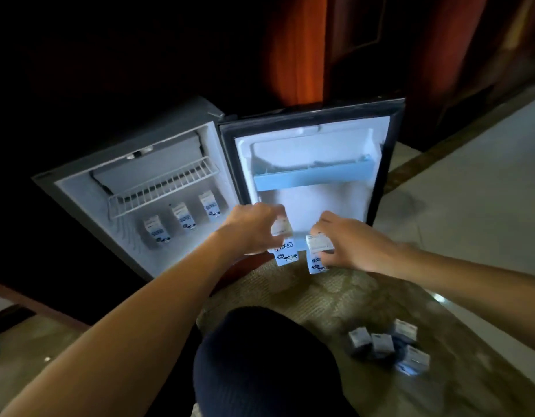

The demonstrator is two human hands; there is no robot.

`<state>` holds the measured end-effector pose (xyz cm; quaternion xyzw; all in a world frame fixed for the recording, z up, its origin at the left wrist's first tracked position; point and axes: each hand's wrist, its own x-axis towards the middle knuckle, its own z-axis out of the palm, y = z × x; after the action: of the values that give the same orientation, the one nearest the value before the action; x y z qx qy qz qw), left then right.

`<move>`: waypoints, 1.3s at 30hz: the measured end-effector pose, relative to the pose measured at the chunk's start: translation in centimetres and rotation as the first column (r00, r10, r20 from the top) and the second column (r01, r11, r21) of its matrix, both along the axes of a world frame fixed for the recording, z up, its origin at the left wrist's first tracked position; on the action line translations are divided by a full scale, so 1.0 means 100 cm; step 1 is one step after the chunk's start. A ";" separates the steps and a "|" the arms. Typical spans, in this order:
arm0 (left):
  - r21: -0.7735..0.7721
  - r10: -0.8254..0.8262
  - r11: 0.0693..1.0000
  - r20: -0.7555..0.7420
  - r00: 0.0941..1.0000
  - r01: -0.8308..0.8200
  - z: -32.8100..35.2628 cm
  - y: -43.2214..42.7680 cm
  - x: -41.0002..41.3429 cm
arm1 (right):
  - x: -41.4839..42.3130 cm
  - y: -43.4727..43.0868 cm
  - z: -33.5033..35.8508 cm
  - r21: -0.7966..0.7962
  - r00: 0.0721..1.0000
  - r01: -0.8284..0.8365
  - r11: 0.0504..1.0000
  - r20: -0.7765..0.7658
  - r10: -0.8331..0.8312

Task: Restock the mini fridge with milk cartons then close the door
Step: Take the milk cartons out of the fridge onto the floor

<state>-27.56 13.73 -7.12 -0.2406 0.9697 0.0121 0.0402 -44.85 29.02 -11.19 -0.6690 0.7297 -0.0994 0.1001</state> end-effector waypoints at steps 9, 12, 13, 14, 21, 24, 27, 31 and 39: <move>0.105 -0.144 0.985 0.056 0.988 0.137 -0.045 0.084 -0.112 | -0.065 0.099 -0.029 0.052 0.960 0.253 0.966 0.112 -0.257; 0.164 -0.135 0.979 0.068 0.989 0.122 -0.072 0.106 -0.138 | -0.087 0.127 -0.053 0.054 0.940 0.321 0.945 0.103 -0.326; 0.182 -0.128 0.977 0.062 0.990 0.115 -0.083 0.111 -0.147 | -0.094 0.134 -0.062 0.053 0.938 0.332 0.942 0.088 -0.335; 0.206 -0.122 0.973 0.060 0.991 0.107 -0.096 0.119 -0.155 | -0.102 0.145 -0.073 0.063 0.932 0.348 0.936 0.082 -0.352; 0.286 -0.049 0.958 0.107 0.993 0.017 -0.180 0.151 -0.173 | -0.130 0.192 -0.140 0.132 0.853 0.486 0.864 0.141 -0.502; 0.375 -0.051 0.927 0.134 0.990 -0.003 -0.216 0.154 -0.173 | -0.134 0.209 -0.169 0.214 0.804 0.532 0.819 0.174 -0.568; 0.421 -0.035 0.906 0.138 0.990 -0.027 -0.242 0.157 -0.171 | -0.136 0.223 -0.195 0.286 0.773 0.546 0.787 0.190 -0.605; 0.473 0.090 0.868 0.152 0.984 -0.152 -0.273 0.164 -0.161 | -0.126 0.236 -0.228 0.374 0.739 0.551 0.746 0.195 -0.644; 0.514 0.186 0.808 0.243 0.952 -0.289 -0.299 0.172 -0.152 | -0.102 0.257 -0.270 0.499 0.663 0.571 0.652 0.188 -0.725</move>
<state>-42.76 30.93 -36.98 -0.3390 0.8805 0.2696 0.1926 -55.06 54.69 -38.19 -0.2897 0.8936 -0.1031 0.3269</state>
